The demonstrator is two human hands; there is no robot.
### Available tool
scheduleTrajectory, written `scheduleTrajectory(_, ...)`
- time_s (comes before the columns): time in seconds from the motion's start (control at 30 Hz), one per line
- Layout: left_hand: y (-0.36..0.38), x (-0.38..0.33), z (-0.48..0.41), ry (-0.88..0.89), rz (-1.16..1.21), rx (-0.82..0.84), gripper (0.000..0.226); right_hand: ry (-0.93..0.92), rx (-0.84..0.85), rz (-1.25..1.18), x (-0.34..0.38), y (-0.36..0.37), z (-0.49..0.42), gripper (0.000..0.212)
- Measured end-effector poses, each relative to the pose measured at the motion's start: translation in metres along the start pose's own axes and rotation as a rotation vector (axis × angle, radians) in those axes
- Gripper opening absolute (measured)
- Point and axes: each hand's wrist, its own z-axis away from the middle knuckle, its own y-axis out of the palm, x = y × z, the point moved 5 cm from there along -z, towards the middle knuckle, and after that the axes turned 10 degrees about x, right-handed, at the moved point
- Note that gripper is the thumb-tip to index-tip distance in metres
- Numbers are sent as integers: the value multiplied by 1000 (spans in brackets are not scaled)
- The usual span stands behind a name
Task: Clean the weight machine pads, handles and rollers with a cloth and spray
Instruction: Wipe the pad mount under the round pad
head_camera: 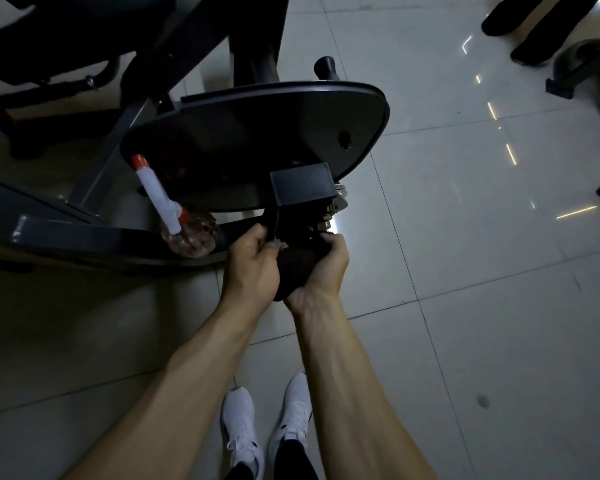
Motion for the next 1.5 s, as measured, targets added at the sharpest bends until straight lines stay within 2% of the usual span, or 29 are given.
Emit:
scheduleTrajectory(0.07, 0, 2, -2, 1, -11, 24, 31, 166, -41, -55, -2, -4, -2, 36)
scheduleTrajectory(0.13, -1, 2, -3, 15, -12, 43, 28, 236, -100, -83, -5, -13, 0, 40)
scheduleTrajectory(0.23, -7, 0, 0, 5, 8, 42, 35, 110, -267, -289, -3, -23, 11, 29)
scheduleTrajectory(0.27, -8, 4, 2, -28, 28, 30, 31, 54, -274, -341, 0, -21, 12, 26)
scheduleTrajectory(0.37, -9, 22, 14, -336, 171, -90, 14, 21, -193, -298, 1, 2, 14, 27)
scheduleTrajectory(0.43, 4, 35, 21, -557, 429, -88, 21, 95, -201, -222, -6, 11, 7, 34)
scheduleTrajectory(0.47, 11, 36, 21, -594, 518, -88, 21, 113, -215, -187, -5, 13, 4, 36)
scheduleTrajectory(0.57, 20, 27, 9, -559, 593, -142, 24, 133, -195, -112, 11, 16, -10, 37)
scheduleTrajectory(0.67, 18, 19, -4, -502, 503, -175, 17, 109, -157, 9, 24, 13, -9, 33)
scheduleTrajectory(0.77, 14, 8, 3, -413, 358, -187, 12, 11, -196, 189, 32, 7, 20, 35)
scheduleTrajectory(0.9, 20, -10, 16, -283, 377, -166, 23, -124, -163, 422, 34, 23, 59, 30)
scheduleTrajectory(1.0, 29, -10, 10, -316, 333, -184, 17, -164, -185, 549, 31, 27, 50, 36)
scheduleTrajectory(1.1, 32, -15, 6, -410, 295, -229, 16, -46, -248, 429, 41, 26, 32, 41)
scheduleTrajectory(1.2, 33, -24, 14, -389, 267, -157, 20, -80, -150, 589, 50, 37, 50, 39)
scheduleTrajectory(1.37, 31, -48, 35, -300, 437, 47, 33, -399, 78, 1115, 29, 41, 83, 62)
scheduleTrajectory(1.43, 27, -50, 37, -302, 443, 101, 43, -428, 96, 1081, 28, 37, 79, 63)
scheduleTrajectory(1.5, 15, -52, 34, -300, 354, 67, 43, -488, 85, 1030, 32, 37, 79, 52)
